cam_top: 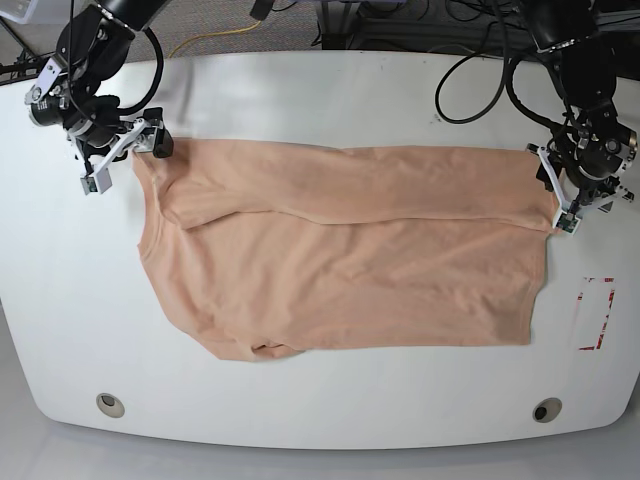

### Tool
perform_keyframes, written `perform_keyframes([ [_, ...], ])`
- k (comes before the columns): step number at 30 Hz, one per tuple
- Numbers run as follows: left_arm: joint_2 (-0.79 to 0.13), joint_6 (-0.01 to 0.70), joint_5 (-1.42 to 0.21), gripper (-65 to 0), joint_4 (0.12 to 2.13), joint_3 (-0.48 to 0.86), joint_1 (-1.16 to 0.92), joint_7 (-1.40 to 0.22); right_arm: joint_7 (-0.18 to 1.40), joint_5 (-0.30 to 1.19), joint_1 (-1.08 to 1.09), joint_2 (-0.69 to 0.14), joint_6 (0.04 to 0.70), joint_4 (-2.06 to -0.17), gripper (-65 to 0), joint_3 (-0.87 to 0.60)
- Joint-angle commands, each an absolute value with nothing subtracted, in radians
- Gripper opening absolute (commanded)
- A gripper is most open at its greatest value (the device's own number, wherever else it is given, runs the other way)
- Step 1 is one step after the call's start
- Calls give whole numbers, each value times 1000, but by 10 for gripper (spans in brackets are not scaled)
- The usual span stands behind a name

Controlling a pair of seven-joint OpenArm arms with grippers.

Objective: Fold the T-shirt properly
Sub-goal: 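Pull the shirt edge taut with both grippers, smoothing it flat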

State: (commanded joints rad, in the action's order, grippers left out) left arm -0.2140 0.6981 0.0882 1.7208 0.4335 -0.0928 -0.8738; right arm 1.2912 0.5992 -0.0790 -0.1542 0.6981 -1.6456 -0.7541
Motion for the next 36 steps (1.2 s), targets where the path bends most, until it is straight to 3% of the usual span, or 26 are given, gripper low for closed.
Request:
perform_keyframes([
  [6,-209,698,94,-324,1623,430,-90,-817,1194,599,-62,-209,698,-1508,-130,-641],
  [8,-213,698,94,-325,1589,429,-88,-816,1176,599,-62,-213,698,-1480,-160,-628],
  [14,-234,698,90,-333,1547,429,-96,-814,1167,599,-71,-220,698,-1463,-504,-627],
  [17,-234,698,90,-421,1546,432,-111,-817,1168,601,-91,-234,698,-1463,-623,-627],
  [20,-234,698,90,-494,1554,432,-147,-820,1170,607,-114,-269,698,-1486,-620,-625],
  [36,-246,698,90,-492,1759,501,-438,-822,1319,602,-259,-280,698,-1689,-615,-628],
])
